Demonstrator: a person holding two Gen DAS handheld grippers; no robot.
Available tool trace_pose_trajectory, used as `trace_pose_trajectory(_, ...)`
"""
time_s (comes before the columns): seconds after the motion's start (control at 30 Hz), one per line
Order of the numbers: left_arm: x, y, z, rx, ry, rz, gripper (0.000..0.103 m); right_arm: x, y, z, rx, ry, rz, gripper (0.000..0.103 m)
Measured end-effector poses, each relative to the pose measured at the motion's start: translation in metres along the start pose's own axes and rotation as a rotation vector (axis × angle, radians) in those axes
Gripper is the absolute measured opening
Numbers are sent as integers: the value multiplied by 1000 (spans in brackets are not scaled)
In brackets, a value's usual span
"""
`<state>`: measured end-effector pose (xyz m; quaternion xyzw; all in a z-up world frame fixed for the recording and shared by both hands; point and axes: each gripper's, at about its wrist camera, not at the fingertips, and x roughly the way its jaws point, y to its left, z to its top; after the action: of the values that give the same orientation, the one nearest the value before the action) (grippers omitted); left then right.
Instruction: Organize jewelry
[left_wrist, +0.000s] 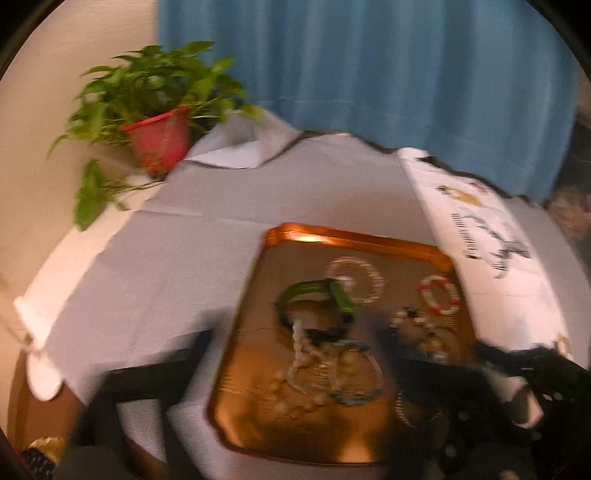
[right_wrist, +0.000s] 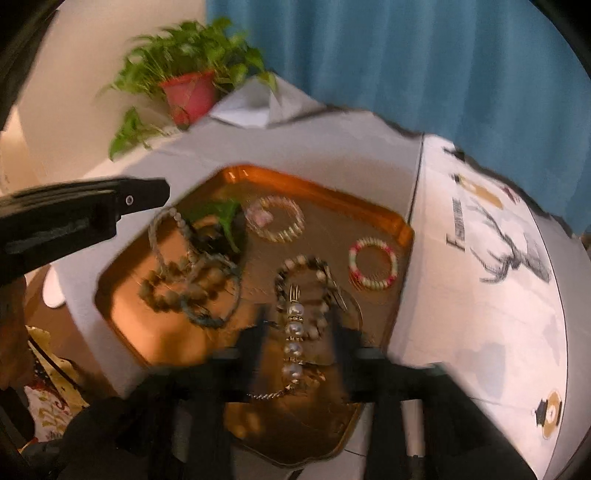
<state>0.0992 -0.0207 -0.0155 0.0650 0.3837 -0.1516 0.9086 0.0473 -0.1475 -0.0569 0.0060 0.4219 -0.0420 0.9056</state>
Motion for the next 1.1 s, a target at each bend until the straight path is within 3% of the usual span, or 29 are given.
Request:
trace_pose_trajectory(0.07,-6,5,-4,-6,-52,22,101,-6,-1,-2,6,-32,5,70)
trace_pose_trajectory(0.23,-11,5,-13,32,0,26,102,-20,3,-5,2,-46,-31,73)
trace_pose_trajectory(0.4,-32,4,-24,26,-1,39,102,-39,5,-10,19,-45,-104,75)
trace_pose_trajectory(0.73,-68,5,-47,34,-7,60,102,-68,12,-28,45,-44,-94,76)
trace_pose_trajectory(1.1,-79,5,-52,32,-13,59,102,-79,16,-33,49,-48,-93,76)
